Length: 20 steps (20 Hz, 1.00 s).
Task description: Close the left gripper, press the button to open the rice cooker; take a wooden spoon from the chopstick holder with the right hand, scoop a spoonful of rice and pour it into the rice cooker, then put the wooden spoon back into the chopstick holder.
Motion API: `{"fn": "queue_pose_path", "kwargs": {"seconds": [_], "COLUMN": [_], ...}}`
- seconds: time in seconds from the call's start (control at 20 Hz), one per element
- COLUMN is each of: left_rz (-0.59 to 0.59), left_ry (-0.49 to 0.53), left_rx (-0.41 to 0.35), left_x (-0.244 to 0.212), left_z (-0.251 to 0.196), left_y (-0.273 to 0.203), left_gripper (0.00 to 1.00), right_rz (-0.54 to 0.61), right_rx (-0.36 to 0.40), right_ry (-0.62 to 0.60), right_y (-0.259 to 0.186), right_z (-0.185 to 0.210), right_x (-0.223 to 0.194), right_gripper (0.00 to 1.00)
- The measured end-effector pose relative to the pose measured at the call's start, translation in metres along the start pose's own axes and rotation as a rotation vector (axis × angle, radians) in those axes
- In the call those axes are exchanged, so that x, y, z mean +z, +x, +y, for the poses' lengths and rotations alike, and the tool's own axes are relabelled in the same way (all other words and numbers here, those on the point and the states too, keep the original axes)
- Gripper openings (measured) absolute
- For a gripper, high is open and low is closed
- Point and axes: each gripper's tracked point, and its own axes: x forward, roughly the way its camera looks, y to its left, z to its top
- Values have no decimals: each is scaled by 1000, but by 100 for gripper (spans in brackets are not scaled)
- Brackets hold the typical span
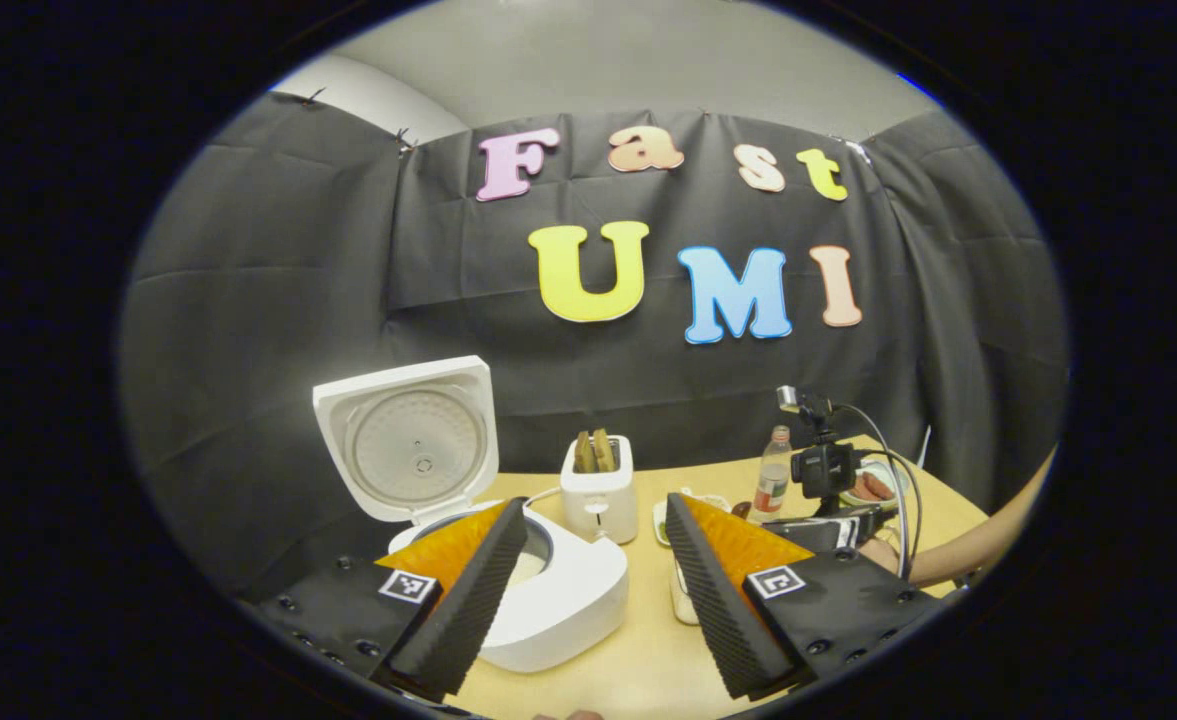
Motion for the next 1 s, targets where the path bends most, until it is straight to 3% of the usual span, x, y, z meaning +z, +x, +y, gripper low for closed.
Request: {"fn": "queue_pose_path", "kwargs": {"seconds": [0.2,0.5,1.0], "left_rz": [1,-11,-34], "left_ry": [-23,-51,-47], "left_rx": [5,4,-29], "left_x": [-6,-7,-21], "left_z": [8,23,41], "left_y": [-3,-1,-3], "left_gripper": [95,97,97], "right_rz": [-52,-180,-274], "right_rx": [29,84,288], "right_ry": [277,527,683], "right_y": [-11,-56,-115], "right_z": [-22,-43,18], "right_x": [28,73,118], "right_gripper": [9,9,9]}}
